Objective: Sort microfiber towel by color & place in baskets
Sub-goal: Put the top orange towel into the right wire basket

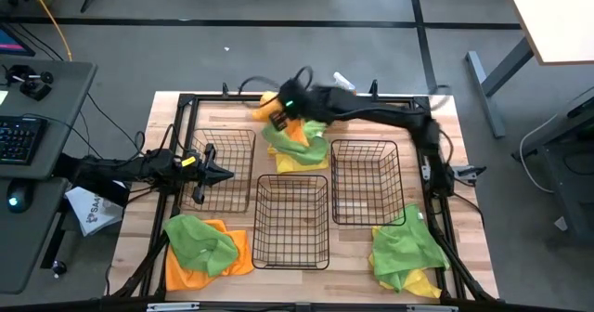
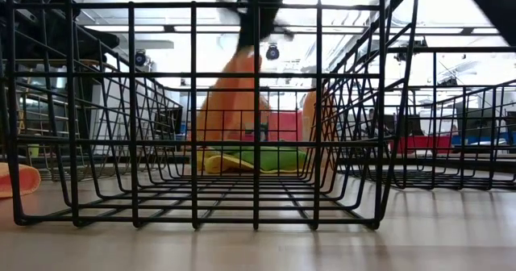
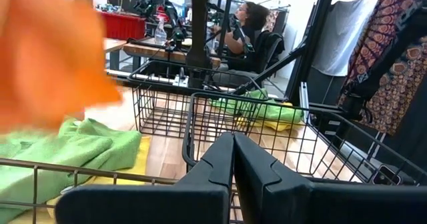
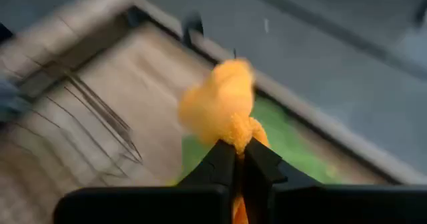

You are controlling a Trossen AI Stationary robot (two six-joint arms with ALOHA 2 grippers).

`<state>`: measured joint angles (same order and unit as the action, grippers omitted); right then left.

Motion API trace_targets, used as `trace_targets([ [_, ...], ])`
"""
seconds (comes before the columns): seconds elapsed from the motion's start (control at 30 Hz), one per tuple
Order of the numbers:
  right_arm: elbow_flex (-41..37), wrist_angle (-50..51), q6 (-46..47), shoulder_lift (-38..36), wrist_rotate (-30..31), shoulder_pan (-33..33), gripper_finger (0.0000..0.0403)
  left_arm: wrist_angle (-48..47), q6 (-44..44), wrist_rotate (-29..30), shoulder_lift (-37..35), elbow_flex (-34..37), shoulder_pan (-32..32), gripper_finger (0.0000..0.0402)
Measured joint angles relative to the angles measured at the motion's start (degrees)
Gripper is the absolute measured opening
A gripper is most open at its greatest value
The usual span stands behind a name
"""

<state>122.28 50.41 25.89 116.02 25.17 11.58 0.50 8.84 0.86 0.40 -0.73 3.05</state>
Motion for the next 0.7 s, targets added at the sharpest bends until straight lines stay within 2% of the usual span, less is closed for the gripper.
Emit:
trace_targets([
  [0.13, 0.6, 4.3, -4.3, -10.8, 1.7, -2.6, 0.0003, 0.0, 0.0, 0.0, 0.0, 0.0, 0.0, 0.0001],
  [0.27, 0.5, 14.0, -2.8, -20.3, 4.1, -6.5, 0.0002, 0.0, 0.0, 0.0, 0.0, 0.0, 0.0, 0.0001],
  [0.4, 0.1, 31.0, 5.7, -27.1, 10.3, -12.6, 0.0001, 0.0, 0.0, 0.0, 0.0, 0.0, 0.0, 0.0001],
  [0.5, -3.1, 40.4, 14.7, -29.8, 12.5, -17.4, 0.0001, 0.0, 0.0, 0.0, 0.0, 0.0, 0.0, 0.0001],
  [0.7, -20.4, 30.7, 18.7, -35.8, 12.7, -24.9, 0.0001, 0.0, 0.0, 0.0, 0.0, 0.0, 0.0, 0.0001],
])
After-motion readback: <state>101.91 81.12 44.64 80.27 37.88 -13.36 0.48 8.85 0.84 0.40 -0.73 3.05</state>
